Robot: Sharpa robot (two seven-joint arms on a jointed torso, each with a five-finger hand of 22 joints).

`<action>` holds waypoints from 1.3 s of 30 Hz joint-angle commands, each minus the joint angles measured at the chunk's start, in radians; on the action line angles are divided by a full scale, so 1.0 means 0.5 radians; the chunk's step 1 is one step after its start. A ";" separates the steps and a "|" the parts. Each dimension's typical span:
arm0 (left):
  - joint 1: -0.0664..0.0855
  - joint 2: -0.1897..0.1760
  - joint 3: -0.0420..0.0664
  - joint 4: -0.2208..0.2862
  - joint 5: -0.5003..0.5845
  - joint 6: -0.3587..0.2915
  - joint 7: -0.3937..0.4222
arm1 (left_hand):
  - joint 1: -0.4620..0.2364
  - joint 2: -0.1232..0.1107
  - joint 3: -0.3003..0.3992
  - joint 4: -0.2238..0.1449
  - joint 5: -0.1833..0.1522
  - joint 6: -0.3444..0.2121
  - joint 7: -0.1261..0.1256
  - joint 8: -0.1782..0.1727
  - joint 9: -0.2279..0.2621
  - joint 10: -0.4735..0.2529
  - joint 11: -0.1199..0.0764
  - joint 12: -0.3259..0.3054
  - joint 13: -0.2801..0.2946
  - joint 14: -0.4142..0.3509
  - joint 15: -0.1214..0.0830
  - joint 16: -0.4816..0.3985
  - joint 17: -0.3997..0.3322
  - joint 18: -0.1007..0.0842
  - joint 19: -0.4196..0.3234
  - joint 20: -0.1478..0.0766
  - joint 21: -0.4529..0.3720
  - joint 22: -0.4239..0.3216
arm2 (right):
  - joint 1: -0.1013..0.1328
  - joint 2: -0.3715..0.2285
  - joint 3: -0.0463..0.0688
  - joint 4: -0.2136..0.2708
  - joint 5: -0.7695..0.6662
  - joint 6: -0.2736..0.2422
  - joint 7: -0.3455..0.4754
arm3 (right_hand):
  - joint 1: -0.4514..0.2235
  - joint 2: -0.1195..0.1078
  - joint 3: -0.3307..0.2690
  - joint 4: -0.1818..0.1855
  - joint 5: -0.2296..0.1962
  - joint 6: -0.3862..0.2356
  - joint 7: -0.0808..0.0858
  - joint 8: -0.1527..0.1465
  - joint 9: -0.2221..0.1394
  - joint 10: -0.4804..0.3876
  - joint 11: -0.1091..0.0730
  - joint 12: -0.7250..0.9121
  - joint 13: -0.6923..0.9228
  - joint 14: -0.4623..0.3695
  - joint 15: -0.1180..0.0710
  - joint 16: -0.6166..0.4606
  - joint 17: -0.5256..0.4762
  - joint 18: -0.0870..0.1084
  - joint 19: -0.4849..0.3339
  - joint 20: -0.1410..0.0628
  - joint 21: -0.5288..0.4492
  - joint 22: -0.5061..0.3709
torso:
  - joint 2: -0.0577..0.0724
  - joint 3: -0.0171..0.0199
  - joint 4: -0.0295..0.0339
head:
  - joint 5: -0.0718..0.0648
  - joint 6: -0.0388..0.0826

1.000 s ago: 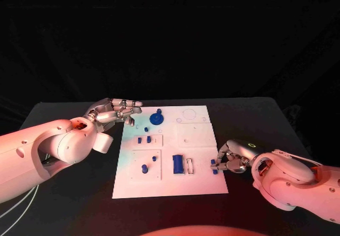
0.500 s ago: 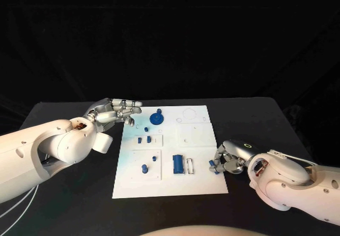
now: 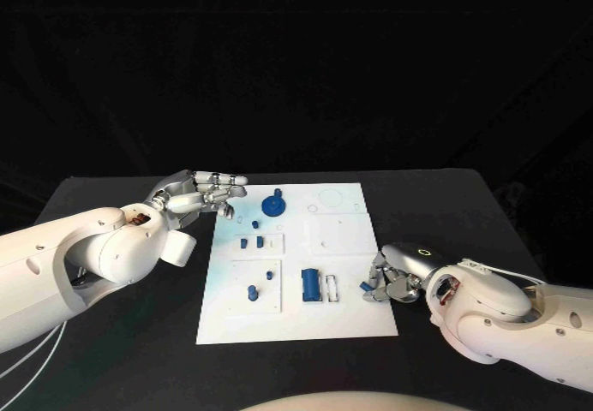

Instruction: Assemble the parts on the task board

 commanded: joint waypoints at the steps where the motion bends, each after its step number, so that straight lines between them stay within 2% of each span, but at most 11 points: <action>1: 0.001 0.001 0.001 0.008 0.006 0.034 0.013 | -0.010 0.006 -0.013 0.001 0.005 -0.011 0.000 0.007 -0.003 -0.013 0.005 0.011 0.003 -0.007 0.000 -0.006 -0.003 0.027 -0.017 0.002 -0.012 -0.002 | -0.023 0.021 -0.020 -0.020 -0.084 0.203 -0.033 | 0.112 0.077 0.014 -0.021 0.000 -0.019 0.004 -0.026 -0.021 -0.007 -0.006 -0.012 -0.210 0.135 -0.005 -0.011 0.160 -0.014 0.150 -0.007 -0.009 0.486 | 0.000 0.0000 -0.001 | 0.003 -0.002; 4: 0.001 0.000 0.001 0.009 0.006 0.034 0.013 | -0.010 0.006 -0.013 0.001 0.005 -0.011 0.000 0.007 -0.003 -0.013 0.005 0.011 0.003 -0.007 0.000 -0.006 -0.003 0.027 -0.017 0.002 -0.012 -0.002 | -0.024 0.029 -0.020 -0.020 -0.104 0.203 -0.041 | 0.148 0.077 0.054 -0.031 0.108 -0.018 0.008 -0.043 -0.031 -0.015 -0.004 -0.024 -0.215 0.134 -0.003 -0.012 0.159 -0.013 0.148 -0.007 -0.012 0.486 | -0.001 0.0001 0.000 | 0.003 -0.002; 5: 0.001 -0.001 0.001 0.009 0.004 0.034 0.013 | -0.010 0.006 -0.013 0.001 0.005 -0.011 0.000 0.007 -0.003 -0.013 0.005 0.011 0.003 -0.007 0.000 -0.006 -0.003 0.027 -0.017 0.002 -0.012 -0.002 | -0.024 0.032 -0.020 -0.018 -0.111 0.189 -0.048 | 0.175 0.083 0.086 -0.036 0.171 -0.015 0.005 -0.050 -0.036 -0.017 -0.006 -0.028 -0.216 0.134 -0.006 -0.013 0.158 -0.013 0.149 -0.007 -0.011 0.486 | 0.000 0.0007 0.000 | 0.004 -0.002; 8: 0.001 -0.002 0.001 0.009 -0.003 0.034 0.013 | -0.010 0.006 -0.013 0.001 0.005 -0.011 0.000 0.007 -0.003 -0.014 0.005 0.011 0.004 -0.007 0.000 -0.006 -0.003 0.027 -0.017 0.002 -0.012 -0.002 | -0.025 0.036 -0.020 -0.013 -0.114 0.143 -0.063 | 0.221 0.096 0.154 -0.047 0.208 -0.007 -0.001 -0.058 -0.041 -0.017 -0.012 -0.028 -0.214 0.136 -0.009 -0.011 0.164 -0.014 0.151 -0.009 -0.006 0.488 | -0.001 0.0008 -0.002 | 0.005 -0.004; 12: 0.001 -0.004 0.001 0.010 -0.007 0.034 0.013 | -0.009 0.007 -0.014 0.001 0.005 -0.012 0.000 0.007 -0.003 -0.015 0.005 0.012 0.004 -0.007 0.000 -0.006 -0.003 0.027 -0.017 0.002 -0.012 -0.002 | -0.025 0.038 -0.020 0.002 -0.094 0.061 -0.086 | 0.243 0.083 0.246 -0.043 0.297 0.002 -0.006 -0.061 -0.039 -0.009 -0.017 -0.019 -0.208 0.138 -0.014 -0.005 0.174 -0.018 0.159 -0.014 0.011 0.492 | 0.000 0.0016 0.000 | 0.008 -0.004; 17: 0.001 -0.004 0.001 0.010 -0.008 0.033 0.013 | -0.009 0.007 -0.014 0.001 0.005 -0.012 0.000 0.007 -0.003 -0.015 0.005 0.012 0.004 -0.007 0.000 -0.006 -0.003 0.027 -0.017 0.002 -0.012 -0.002 | -0.024 0.036 -0.019 0.028 -0.014 -0.052 -0.098 | 0.226 0.048 0.360 -0.023 0.324 -0.003 -0.005 -0.057 -0.026 0.003 -0.019 -0.006 -0.200 0.141 -0.014 0.002 0.187 -0.022 0.166 -0.016 0.027 0.497 | -0.001 0.0014 -0.001 | 0.010 -0.005; 22: 0.001 -0.002 0.001 0.010 -0.009 0.033 0.013 | -0.009 0.007 -0.014 0.001 0.005 -0.012 0.000 0.007 -0.003 -0.015 0.005 0.012 0.004 -0.007 0.000 -0.006 -0.003 0.027 -0.017 0.002 -0.012 -0.002 | -0.008 0.039 -0.016 0.059 0.152 -0.176 -0.076 | 0.159 -0.011 0.517 0.028 0.355 -0.009 -0.007 -0.048 -0.005 0.015 -0.019 0.006 -0.190 0.143 -0.015 0.009 0.198 -0.023 0.170 -0.015 0.036 0.499 | -0.002 -0.0006 0.000 | 0.014 -0.002; 30: 0.001 0.000 0.001 0.010 -0.009 0.033 0.014 | -0.009 0.007 -0.014 0.001 0.005 -0.012 0.000 0.007 -0.003 -0.015 0.005 0.012 0.004 -0.007 0.000 -0.006 -0.003 0.027 -0.017 0.002 -0.012 -0.002 | 0.023 0.074 -0.015 0.088 0.349 -0.303 -0.042 | 0.063 -0.080 0.642 0.092 0.348 -0.010 -0.009 -0.043 0.010 0.020 -0.018 0.007 -0.187 0.144 -0.016 0.010 0.201 -0.023 0.169 -0.016 0.035 0.499 | -0.001 0.0003 0.000 | 0.016 0.000; 35: 0.001 0.000 0.001 0.012 -0.009 0.032 0.014 | -0.009 0.007 -0.014 0.001 0.005 -0.012 0.000 0.007 -0.003 -0.015 0.005 0.012 0.004 -0.007 0.000 -0.006 -0.003 0.027 -0.017 0.002 -0.012 -0.002 | 0.029 0.112 -0.014 0.085 0.462 -0.357 -0.027 | 0.029 -0.110 0.692 0.109 0.344 -0.007 -0.010 -0.040 0.017 0.023 -0.018 0.011 -0.182 0.144 -0.016 0.011 0.204 -0.024 0.171 -0.016 0.038 0.500 | 0.000 0.0006 -0.001 | 0.019 0.000; 39: 0.001 0.000 0.001 0.014 -0.009 0.032 0.014 | -0.009 0.007 -0.014 0.001 0.005 -0.012 0.000 0.007 -0.003 -0.015 0.005 0.012 0.004 -0.007 0.000 -0.006 -0.003 0.027 -0.017 0.002 -0.012 -0.002 | 0.031 0.138 -0.014 0.075 0.524 -0.340 -0.026 | 0.005 -0.124 0.716 0.119 0.342 -0.005 -0.010 -0.038 0.021 0.025 -0.019 0.013 -0.181 0.145 -0.016 0.013 0.207 -0.024 0.172 -0.017 0.040 0.501 | -0.001 -0.0003 0.001 | 0.019 -0.001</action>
